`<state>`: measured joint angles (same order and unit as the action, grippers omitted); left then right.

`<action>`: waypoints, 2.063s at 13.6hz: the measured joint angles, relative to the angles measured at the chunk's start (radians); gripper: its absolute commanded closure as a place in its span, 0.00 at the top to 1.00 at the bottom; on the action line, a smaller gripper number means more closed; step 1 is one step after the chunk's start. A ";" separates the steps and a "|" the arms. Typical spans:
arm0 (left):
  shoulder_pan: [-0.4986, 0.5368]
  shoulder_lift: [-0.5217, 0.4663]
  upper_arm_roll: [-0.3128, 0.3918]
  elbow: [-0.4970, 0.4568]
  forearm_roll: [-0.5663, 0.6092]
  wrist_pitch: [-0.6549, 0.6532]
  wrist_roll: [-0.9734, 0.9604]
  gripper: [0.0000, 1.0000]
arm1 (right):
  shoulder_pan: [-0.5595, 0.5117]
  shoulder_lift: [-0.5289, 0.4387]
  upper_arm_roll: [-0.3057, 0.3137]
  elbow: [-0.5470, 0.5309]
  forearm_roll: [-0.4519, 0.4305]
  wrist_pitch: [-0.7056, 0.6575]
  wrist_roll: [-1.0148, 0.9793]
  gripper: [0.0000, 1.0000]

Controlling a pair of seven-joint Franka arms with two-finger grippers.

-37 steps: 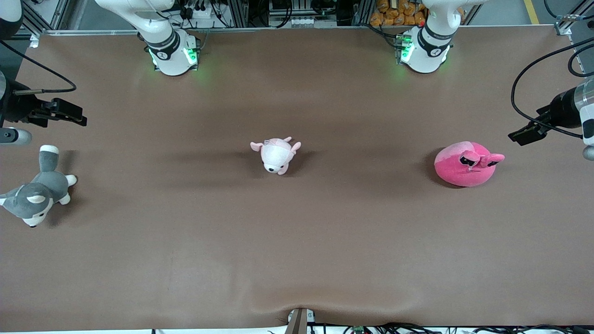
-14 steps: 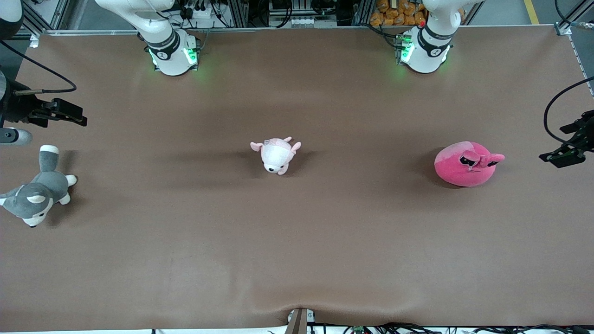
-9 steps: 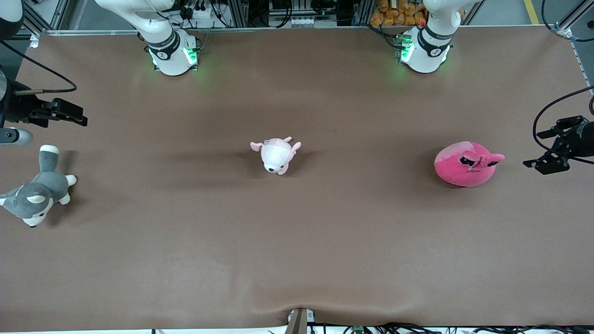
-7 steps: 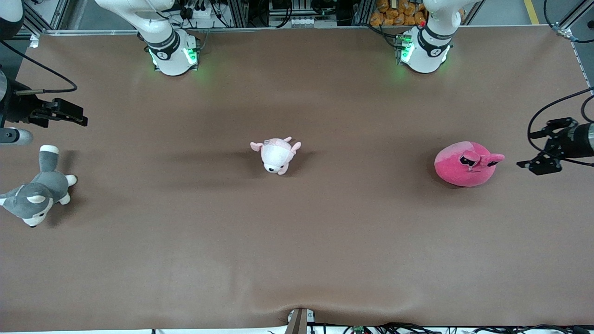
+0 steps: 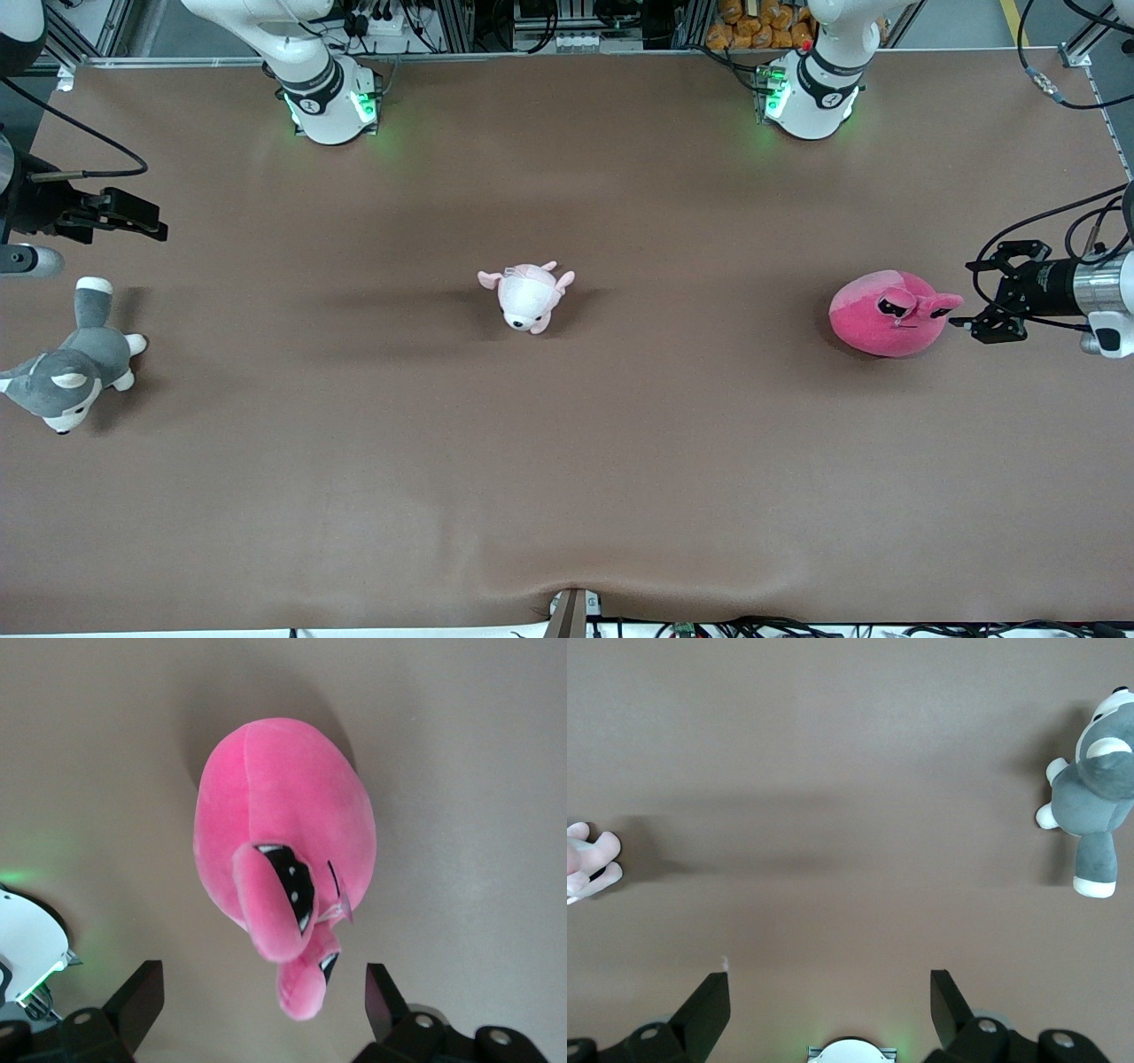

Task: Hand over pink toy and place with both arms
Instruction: 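Move the left gripper down over the pink plush toy, then grasp the pink toy's neck with the left gripper and lift it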

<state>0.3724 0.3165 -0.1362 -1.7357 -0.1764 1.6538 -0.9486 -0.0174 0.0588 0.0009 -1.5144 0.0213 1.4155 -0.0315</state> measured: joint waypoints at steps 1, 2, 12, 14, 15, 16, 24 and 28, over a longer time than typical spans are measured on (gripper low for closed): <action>0.007 0.011 0.001 0.000 -0.006 0.000 -0.003 1.00 | 0.000 0.000 0.000 0.000 0.000 0.000 0.000 1.00; 0.012 0.023 0.001 0.000 -0.008 0.001 -0.011 1.00 | 0.000 0.000 0.000 0.000 0.000 0.000 0.000 1.00; 0.072 0.103 0.000 0.000 -0.093 0.006 -0.034 0.09 | 0.003 0.000 0.002 0.000 0.000 0.000 -0.001 1.00; 0.060 0.103 -0.008 0.008 -0.093 0.006 -0.093 0.00 | 0.008 0.000 0.002 0.000 0.000 0.000 -0.001 1.00; 0.051 0.103 -0.011 0.014 -0.093 0.006 -0.107 0.00 | 0.009 0.000 0.002 0.000 0.000 0.000 -0.001 1.00; 0.047 0.103 -0.013 0.019 -0.101 0.006 -0.119 0.00 | 0.010 0.000 0.002 0.000 0.000 0.000 -0.001 1.00; 0.032 0.095 -0.078 0.196 -0.265 -0.162 -0.334 0.00 | 0.011 0.000 0.002 0.000 0.000 0.000 -0.001 1.00; 0.032 0.066 -0.189 0.273 -0.368 -0.234 -0.452 0.00 | 0.017 0.005 0.003 0.000 0.003 0.000 -0.001 1.00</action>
<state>0.4041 0.3820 -0.3254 -1.4629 -0.5444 1.4201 -1.4002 0.0000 0.0636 0.0039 -1.5146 0.0247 1.4156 -0.0320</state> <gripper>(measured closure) 0.899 0.000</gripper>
